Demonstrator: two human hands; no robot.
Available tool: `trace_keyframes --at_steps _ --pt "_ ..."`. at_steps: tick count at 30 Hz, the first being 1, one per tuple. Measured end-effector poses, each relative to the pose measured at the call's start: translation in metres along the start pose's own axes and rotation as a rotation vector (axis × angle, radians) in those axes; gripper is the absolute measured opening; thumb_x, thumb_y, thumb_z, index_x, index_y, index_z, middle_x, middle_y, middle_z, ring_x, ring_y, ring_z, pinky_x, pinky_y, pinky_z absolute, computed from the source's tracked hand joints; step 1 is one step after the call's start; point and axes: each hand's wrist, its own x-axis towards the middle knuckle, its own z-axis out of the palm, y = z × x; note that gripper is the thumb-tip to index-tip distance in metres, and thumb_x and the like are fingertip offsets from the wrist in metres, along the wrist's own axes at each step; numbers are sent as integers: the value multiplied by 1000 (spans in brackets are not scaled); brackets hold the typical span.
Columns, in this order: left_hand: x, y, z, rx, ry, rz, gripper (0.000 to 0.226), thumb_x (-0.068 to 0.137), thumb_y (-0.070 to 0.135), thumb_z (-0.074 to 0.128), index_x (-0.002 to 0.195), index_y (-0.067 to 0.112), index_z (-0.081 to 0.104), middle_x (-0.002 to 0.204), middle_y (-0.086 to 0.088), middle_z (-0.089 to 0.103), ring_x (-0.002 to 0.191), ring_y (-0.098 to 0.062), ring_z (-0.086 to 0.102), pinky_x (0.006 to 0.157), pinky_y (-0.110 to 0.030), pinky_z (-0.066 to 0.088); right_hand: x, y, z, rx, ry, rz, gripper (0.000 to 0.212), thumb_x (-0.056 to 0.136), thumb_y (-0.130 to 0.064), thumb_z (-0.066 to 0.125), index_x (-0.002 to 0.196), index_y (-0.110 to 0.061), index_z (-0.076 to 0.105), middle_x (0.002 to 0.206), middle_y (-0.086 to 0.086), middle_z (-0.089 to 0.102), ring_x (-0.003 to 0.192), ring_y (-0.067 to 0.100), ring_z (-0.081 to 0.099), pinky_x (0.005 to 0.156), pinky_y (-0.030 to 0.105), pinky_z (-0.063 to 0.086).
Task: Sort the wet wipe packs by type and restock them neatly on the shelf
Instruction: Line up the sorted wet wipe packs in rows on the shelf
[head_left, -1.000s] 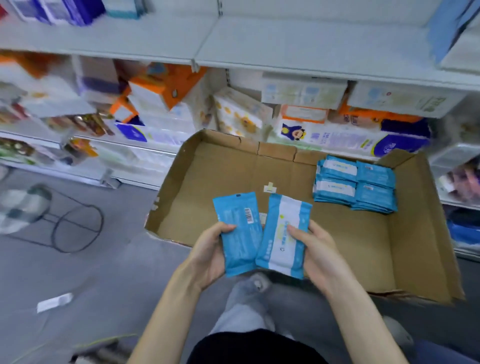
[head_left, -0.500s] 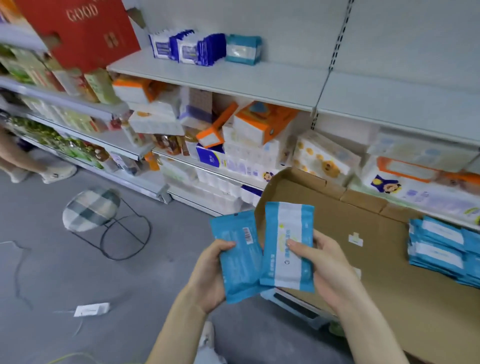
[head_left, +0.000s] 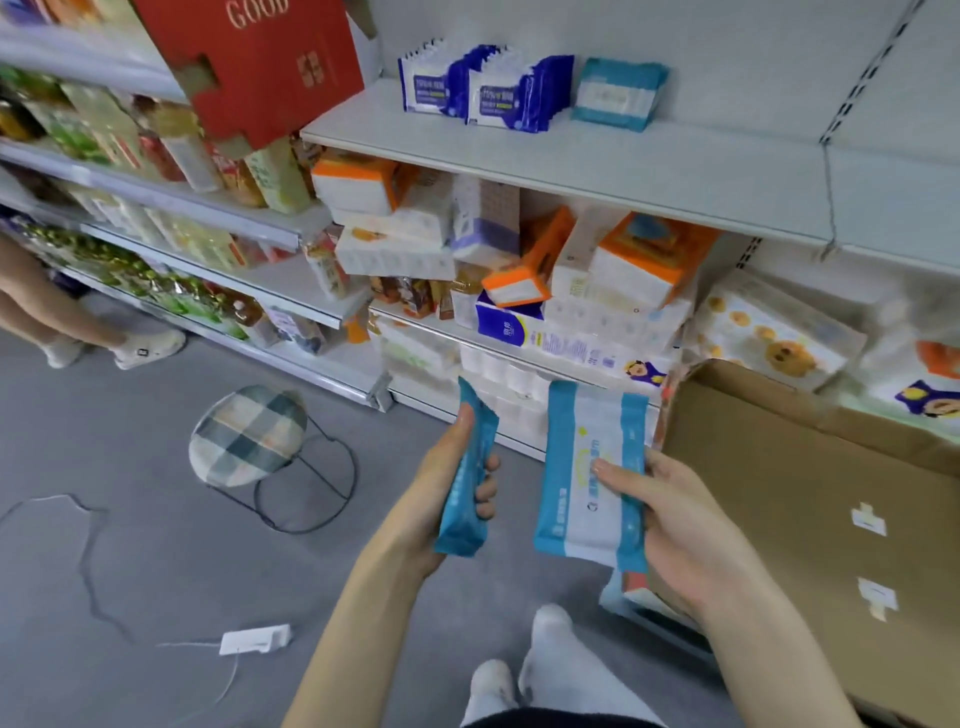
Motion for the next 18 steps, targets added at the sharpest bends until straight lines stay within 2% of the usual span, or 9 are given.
trace_keyframes --at_steps 3,5,7,10,12,14,18 --pt "18 21 -8 160 210 111 51 83 56 56 112 14 56 74 2 55 45 -6 49 46 -21 41 24 -8 16 -9 50 -17 25 84 3 58 107 -2 64 102 15 73 82 25 72 77 41 58" --pt "30 36 -16 150 220 172 39 88 39 61 121 19 55 80 0 67 50 -5 61 45 -19 46 45 -13 26 -3 76 -18 25 85 2 58 109 -2 63 103 14 73 84 25 72 78 41 58" --pt "42 53 -25 99 198 194 41 86 23 67 125 24 52 87 -4 74 62 -12 70 48 -23 53 69 -16 36 5 101 -21 26 86 2 58 110 -3 63 102 13 73 87 26 72 78 41 58" --pt "65 82 -34 96 192 250 44 85 9 68 119 29 49 89 5 75 83 -19 73 65 -31 60 106 -25 55 44 101 -21 27 85 2 58 111 -3 64 101 13 73 90 28 71 79 44 57" --pt "83 104 -35 112 203 306 36 85 4 66 107 29 53 88 9 75 85 -17 72 69 -30 60 131 -35 68 62 77 -20 25 85 1 58 108 -4 64 100 13 73 89 28 72 74 43 59" --pt "101 127 -34 130 223 331 29 84 3 67 99 26 57 94 5 75 86 -18 72 74 -34 59 155 -50 79 71 68 -21 21 86 1 58 106 -5 64 99 13 74 86 26 72 71 41 60" --pt "142 173 -31 183 248 388 19 87 7 64 106 12 61 98 -8 74 85 -24 72 77 -40 58 203 -85 92 73 73 -45 22 87 -2 60 107 -6 65 100 11 74 88 25 72 76 41 54"
